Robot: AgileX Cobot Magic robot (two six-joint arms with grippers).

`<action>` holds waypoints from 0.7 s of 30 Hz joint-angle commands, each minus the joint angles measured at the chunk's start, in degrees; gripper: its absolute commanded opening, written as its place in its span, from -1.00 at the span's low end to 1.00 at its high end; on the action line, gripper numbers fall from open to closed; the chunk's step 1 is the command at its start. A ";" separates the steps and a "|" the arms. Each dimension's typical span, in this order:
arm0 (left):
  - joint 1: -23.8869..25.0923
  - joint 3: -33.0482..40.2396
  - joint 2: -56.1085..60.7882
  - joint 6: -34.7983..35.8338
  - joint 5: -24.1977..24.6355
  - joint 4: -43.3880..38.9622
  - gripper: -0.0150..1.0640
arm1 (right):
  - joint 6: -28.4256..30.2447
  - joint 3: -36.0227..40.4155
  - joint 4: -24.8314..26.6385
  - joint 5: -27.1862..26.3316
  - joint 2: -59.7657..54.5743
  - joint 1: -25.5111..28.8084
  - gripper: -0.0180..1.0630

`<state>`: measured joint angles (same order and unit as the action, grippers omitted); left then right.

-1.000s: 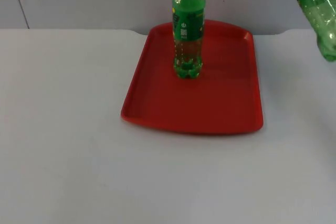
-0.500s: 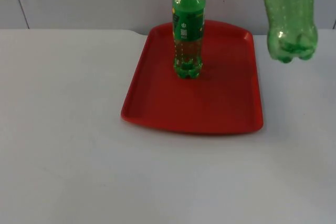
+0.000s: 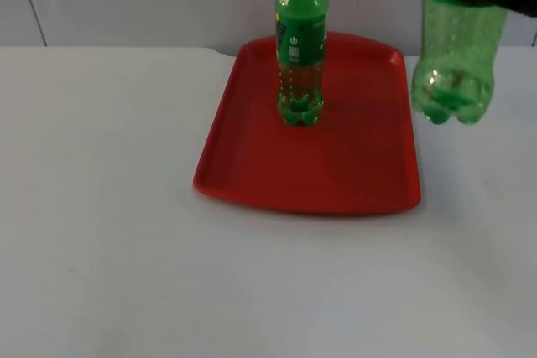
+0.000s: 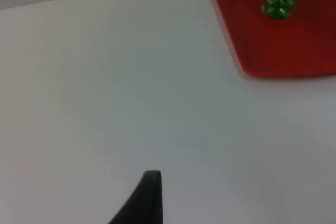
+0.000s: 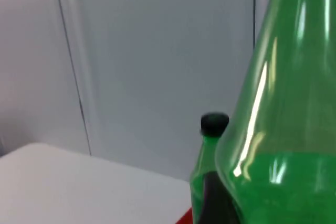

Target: Place the bottle upright on the tray.

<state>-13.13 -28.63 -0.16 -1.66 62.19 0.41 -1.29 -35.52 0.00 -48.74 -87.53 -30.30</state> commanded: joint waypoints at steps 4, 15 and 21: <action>-0.28 0.25 0.16 0.03 -0.62 -0.06 0.98 | 5.40 -0.47 -5.75 -1.68 0.35 -0.23 -0.97; -0.28 0.25 0.16 0.03 -0.62 -0.06 0.98 | 6.51 -0.76 -11.27 -21.22 -13.80 -0.23 -0.97; -0.28 0.25 0.16 0.03 -0.62 -0.06 0.98 | 1.29 -8.62 -15.83 -21.22 -25.19 -0.23 -0.97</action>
<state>-13.13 -28.63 -0.16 -1.66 62.19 0.41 0.83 -42.13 -13.71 -67.38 -111.00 -30.30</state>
